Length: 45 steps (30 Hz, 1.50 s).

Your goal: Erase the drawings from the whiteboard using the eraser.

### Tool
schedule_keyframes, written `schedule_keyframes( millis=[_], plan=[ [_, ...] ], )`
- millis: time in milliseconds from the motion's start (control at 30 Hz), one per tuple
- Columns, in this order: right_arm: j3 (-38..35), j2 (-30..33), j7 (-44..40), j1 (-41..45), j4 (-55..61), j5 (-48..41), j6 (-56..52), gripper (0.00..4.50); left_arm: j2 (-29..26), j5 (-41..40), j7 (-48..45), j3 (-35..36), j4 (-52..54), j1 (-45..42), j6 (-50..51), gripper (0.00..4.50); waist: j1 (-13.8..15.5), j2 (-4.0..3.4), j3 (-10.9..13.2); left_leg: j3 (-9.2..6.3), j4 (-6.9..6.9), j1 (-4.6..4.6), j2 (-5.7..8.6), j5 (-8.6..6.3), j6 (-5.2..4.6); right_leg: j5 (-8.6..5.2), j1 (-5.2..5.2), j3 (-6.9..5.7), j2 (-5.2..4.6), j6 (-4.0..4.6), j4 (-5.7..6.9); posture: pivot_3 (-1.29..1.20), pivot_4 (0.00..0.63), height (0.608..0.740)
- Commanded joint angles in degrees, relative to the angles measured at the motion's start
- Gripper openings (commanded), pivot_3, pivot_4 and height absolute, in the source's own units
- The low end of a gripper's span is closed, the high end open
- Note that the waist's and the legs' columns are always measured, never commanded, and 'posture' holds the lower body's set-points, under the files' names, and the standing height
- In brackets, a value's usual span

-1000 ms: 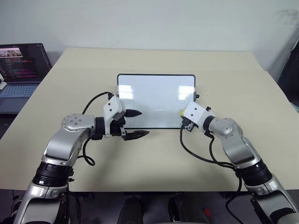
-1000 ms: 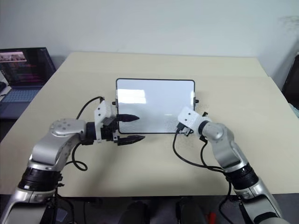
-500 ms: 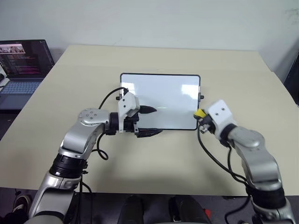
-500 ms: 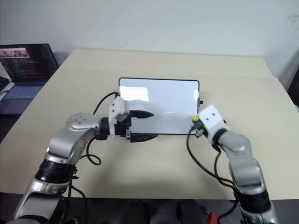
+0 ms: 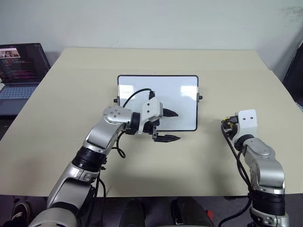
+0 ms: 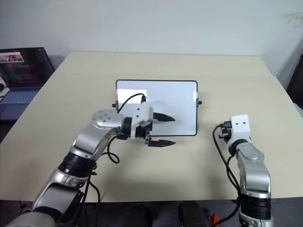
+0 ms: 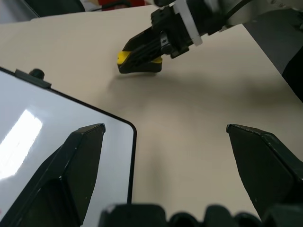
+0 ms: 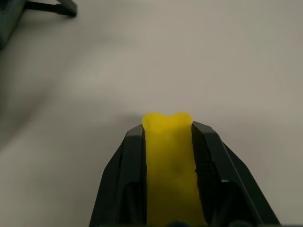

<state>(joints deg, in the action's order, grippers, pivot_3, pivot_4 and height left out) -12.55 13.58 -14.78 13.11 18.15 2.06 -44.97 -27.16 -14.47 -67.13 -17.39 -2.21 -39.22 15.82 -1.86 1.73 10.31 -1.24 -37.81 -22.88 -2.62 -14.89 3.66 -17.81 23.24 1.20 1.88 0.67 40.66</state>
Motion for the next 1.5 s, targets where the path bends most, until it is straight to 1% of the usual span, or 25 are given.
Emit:
schedule_keyframes(
  millis=[33,233,267,333,367,433,600,700,767,833,867,900,933,967,1000,1067,1133,1233,1267,1300,1333,1400,1500],
  plan=[
    [-1.7,0.0,0.3,1.4,-1.2,-2.9,1.5,0.99,0.8,0.4,-0.8,-0.4,0.6,-1.3,-1.3,4.50,0.0,0.00,0.0,0.01,0.00,-0.01,0.00,0.00,0.00,0.06,0.00,0.00,0.00,0.10,-0.03,0.00,0.150,0.740],
    [-1.7,1.0,2.0,2.7,-4.5,-4.0,2.5,0.99,0.9,0.5,-1.3,-0.2,0.9,-1.0,-1.4,4.50,0.0,-0.01,0.0,0.01,0.01,-0.01,-0.02,0.00,0.00,0.10,0.00,0.01,-0.01,0.18,-0.02,0.00,0.150,0.740],
    [-2.7,0.6,2.9,3.3,-5.2,-4.6,3.0,0.99,0.9,0.4,-1.2,-0.2,1.1,-1.0,-1.3,4.50,0.0,-0.01,0.0,0.00,0.00,-0.01,-0.01,0.00,0.00,0.09,0.00,0.00,0.00,0.16,0.00,0.00,0.150,0.740],
    [-3.4,0.3,3.4,3.8,-6.3,-5.7,3.5,1.70,0.9,0.4,-1.2,-0.2,1.6,-0.5,-1.3,4.50,0.0,-0.01,0.0,0.00,0.00,-0.01,-0.01,0.00,0.00,0.08,0.00,-0.01,0.00,0.15,0.00,0.00,0.150,0.740],
    [-3.6,0.1,3.6,4.0,-6.6,-6.3,3.7,1.92,0.8,0.4,-1.1,-0.2,1.8,-0.2,-1.4,4.50,0.0,-0.01,0.0,0.01,0.00,-0.01,-0.01,0.00,0.00,0.08,0.00,0.00,0.00,0.15,0.00,0.00,0.150,0.740],
    [-3.1,0.7,3.4,3.8,-6.8,-6.5,4.2,2.58,0.7,0.4,-0.8,-0.1,2.3,0.4,-1.3,4.50,0.0,-0.01,0.0,0.03,0.00,-0.01,-0.02,0.00,0.00,0.09,0.00,0.02,0.00,0.16,0.00,0.00,0.150,0.740],
    [-2.0,1.5,4.1,3.4,-5.3,-6.2,6.8,4.42,-0.6,0.2,1.5,2.0,3.8,3.6,-0.9,4.50,0.0,-0.02,0.0,0.02,0.01,0.00,-0.04,0.00,0.00,0.09,0.00,0.03,-0.01,0.17,0.00,0.00,0.150,0.740],
    [-1.2,1.4,3.9,2.2,-1.6,-6.2,11.1,4.47,-1.0,-1.6,5.5,6.2,5.2,5.8,1.7,4.50,0.0,-0.03,0.0,0.01,0.00,0.01,-0.05,0.00,0.00,0.08,0.01,0.03,-0.02,0.14,0.03,0.00,0.150,0.740],
    [0.3,1.8,0.7,-0.7,4.8,-8.2,12.7,4.47,-2.1,-4.4,8.2,11.5,8.6,9.1,3.2,4.50,-0.1,-0.03,0.0,-0.02,0.00,0.01,-0.07,0.00,0.00,0.04,0.01,0.00,-0.01,0.08,0.04,0.00,0.150,0.740],
    [4.5,1.8,-2.3,-6.9,13.9,-10.1,12.8,4.47,-2.8,-10.3,13.3,20.8,14.1,14.9,9.0,4.50,-0.2,-0.04,0.0,-0.05,0.04,0.00,-0.12,-0.01,0.01,-0.02,0.04,-0.01,-0.01,0.06,0.04,0.00,0.150,0.740],
    [5.3,2.1,-3.3,-9.3,16.5,-10.9,13.0,4.47,-2.5,-12.1,15.8,23.3,16.6,16.9,11.2,4.50,-0.2,-0.04,0.0,-0.09,0.10,0.00,-0.17,-0.01,0.01,-0.03,0.05,0.00,-0.02,0.10,0.03,0.00,0.150,0.740],
    [7.7,1.2,-3.3,-12.7,20.0,-11.3,13.4,4.47,-1.8,-13.3,19.7,27.5,18.9,19.8,12.7,4.50,-0.2,-0.05,0.0,-0.17,0.11,0.02,-0.19,-0.03,0.03,-0.05,0.04,-0.01,-0.02,0.11,0.05,0.00,0.150,0.740],
    [7.6,1.2,-4.0,-15.0,21.6,-12.4,14.0,4.47,-0.5,-13.5,23.4,28.9,21.3,21.5,13.9,4.50,-0.1,-0.04,0.0,-0.21,0.11,0.00,-0.21,-0.05,0.05,-0.07,0.05,-0.05,-0.02,0.11,0.04,0.00,0.150,0.740],
    [11.4,-0.9,-2.7,-21.8,22.9,-11.4,17.4,4.47,1.1,-14.3,26.5,32.4,26.3,28.4,14.0,4.50,0.1,-0.04,0.0,-0.24,0.13,0.00,-0.26,-0.06,0.07,-0.10,0.05,-0.06,-0.04,0.07,0.04,0.00,0.150,0.740],
    [14.3,-2.4,-1.6,-26.7,23.7,-10.5,19.9,4.47,2.1,-15.0,28.6,34.8,30.1,33.5,14.1,4.50,0.1,-0.09,-0.1,-0.25,0.12,-0.01,-0.44,-0.06,0.08,-0.19,0.04,-0.07,-0.09,-0.10,0.03,0.00,0.150,0.740],
    [17.2,-3.3,-1.3,-33.4,22.7,-8.4,26.7,4.47,5.6,-14.8,34.7,37.0,35.7,40.0,14.7,4.50,0.1,-0.10,-0.2,-0.20,0.14,0.08,-0.60,-0.19,0.27,-0.21,-0.07,0.03,-0.16,-0.11,-0.10,0.00,0.150,0.740],
    [16.0,-4.1,-1.8,-36.6,19.8,-8.7,33.2,4.47,8.9,-10.5,40.7,37.4,37.8,43.4,11.3,4.50,0.4,0.04,-0.1,-0.15,0.02,0.06,-0.55,-0.21,0.31,-0.29,-0.08,0.05,-0.25,-0.28,-0.14,0.00,0.150,0.740],
    [12.1,-4.7,-4.6,-37.2,15.2,-13.7,39.0,4.47,12.8,-2.7,49.1,38.2,36.7,46.7,4.6,4.50,0.5,0.09,-0.1,-0.20,-0.11,0.22,-0.17,-0.07,0.10,-0.14,-0.29,0.05,-0.57,-0.41,-0.13,0.00,0.150,0.740],
    [11.3,-4.8,-4.9,-36.6,14.0,-14.6,40.2,4.47,13.2,-1.2,50.6,38.7,35.9,47.5,3.1,4.50,0.4,0.09,0.0,-0.16,-0.10,0.56,-0.11,-0.02,0.01,-0.10,-0.64,0.11,-0.64,-0.43,-0.16,0.00,0.150,0.740],
    [10.3,-4.7,-5.4,-35.0,13.1,-16.5,39.8,4.47,13.6,-0.1,52.3,39.6,34.6,47.3,1.6,4.50,0.3,0.11,0.0,-0.15,-0.06,1.07,-0.11,-0.02,0.00,-0.27,-1.10,0.14,-0.64,-0.14,-0.29,0.00,0.150,0.740],
    [8.6,-3.9,-6.1,-32.9,12.0,-18.5,38.9,4.47,13.9,1.1,54.1,39.0,33.8,46.3,1.2,4.50,0.3,0.11,0.0,-0.15,-0.03,1.14,-0.13,-0.03,0.00,-0.37,-1.30,0.16,-0.65,0.04,-0.34,0.00,0.150,0.740],
    [8.3,-2.0,-8.1,-30.7,12.2,-19.7,38.6,4.47,14.3,2.4,56.3,40.4,32.1,46.1,-1.3,4.50,0.3,0.05,0.0,-0.14,-0.04,1.29,-0.11,0.01,-0.06,-0.40,-1.32,0.18,-0.64,0.09,-0.37,0.00,0.150,0.740],
    [7.8,0.3,-9.6,-28.9,9.4,-19.5,39.1,4.47,16.3,5.0,58.7,38.8,31.5,49.4,-3.5,4.50,0.3,0.16,-0.1,-0.07,-0.03,1.19,-0.04,0.08,-0.15,-0.25,-1.28,0.27,-0.63,-0.16,-0.37,0.00,0.150,0.740]
  ],
)
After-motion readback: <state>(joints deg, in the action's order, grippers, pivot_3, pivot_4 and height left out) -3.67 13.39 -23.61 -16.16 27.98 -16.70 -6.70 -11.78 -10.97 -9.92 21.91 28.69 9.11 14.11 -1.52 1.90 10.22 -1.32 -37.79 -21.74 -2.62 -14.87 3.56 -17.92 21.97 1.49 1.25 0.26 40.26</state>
